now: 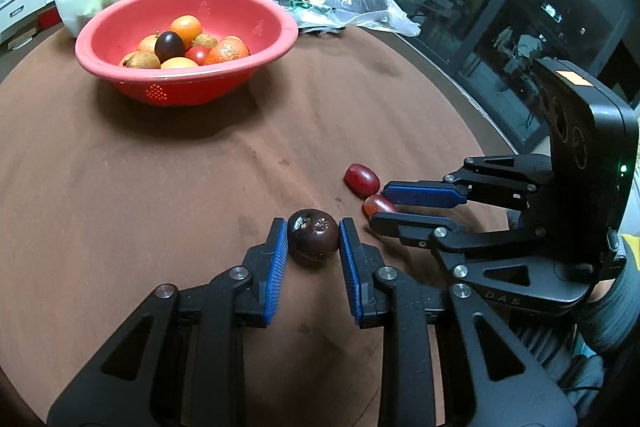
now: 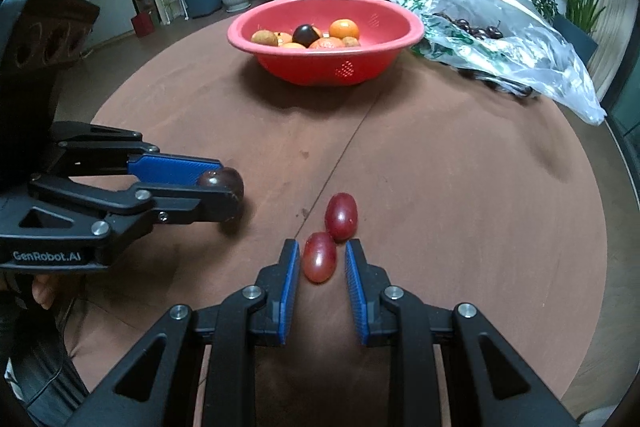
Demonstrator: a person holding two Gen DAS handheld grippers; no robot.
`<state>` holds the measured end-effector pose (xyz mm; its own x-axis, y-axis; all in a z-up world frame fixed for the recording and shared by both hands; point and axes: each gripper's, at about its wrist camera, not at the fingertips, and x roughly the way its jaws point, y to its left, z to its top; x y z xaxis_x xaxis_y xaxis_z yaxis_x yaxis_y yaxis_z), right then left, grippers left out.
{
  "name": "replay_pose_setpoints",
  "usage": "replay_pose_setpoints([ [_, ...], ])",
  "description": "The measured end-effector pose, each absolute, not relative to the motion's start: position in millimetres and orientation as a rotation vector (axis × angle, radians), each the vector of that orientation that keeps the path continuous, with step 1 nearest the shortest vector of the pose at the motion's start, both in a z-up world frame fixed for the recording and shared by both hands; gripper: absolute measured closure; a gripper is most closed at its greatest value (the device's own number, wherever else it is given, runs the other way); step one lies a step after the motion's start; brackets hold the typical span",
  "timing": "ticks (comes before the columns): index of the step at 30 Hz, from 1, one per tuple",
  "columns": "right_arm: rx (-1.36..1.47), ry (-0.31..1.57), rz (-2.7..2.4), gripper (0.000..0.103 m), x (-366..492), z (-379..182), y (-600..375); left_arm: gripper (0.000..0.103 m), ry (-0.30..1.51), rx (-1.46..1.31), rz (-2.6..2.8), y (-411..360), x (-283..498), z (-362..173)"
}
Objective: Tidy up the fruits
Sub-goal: 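Lift the plum with the left tool while the right tool closes on red grapes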
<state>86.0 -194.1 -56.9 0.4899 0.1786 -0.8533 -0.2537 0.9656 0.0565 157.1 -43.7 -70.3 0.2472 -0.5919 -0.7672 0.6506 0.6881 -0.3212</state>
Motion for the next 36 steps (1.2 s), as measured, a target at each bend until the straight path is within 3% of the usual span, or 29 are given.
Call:
replay_pose_setpoints([
  [9,-0.136,1.043,0.260,0.077,88,-62,-186,0.079,1.002,0.057,-0.843,-41,155,-70],
  [12,-0.129,1.044,0.254,0.083,89,-61,-188,0.079,0.999,0.068,-0.842,-44,153,-69],
  [36,-0.097,0.986,0.230,0.083,103,-43,-202,0.079,0.984,0.068,-0.822,-47,151,-69],
])
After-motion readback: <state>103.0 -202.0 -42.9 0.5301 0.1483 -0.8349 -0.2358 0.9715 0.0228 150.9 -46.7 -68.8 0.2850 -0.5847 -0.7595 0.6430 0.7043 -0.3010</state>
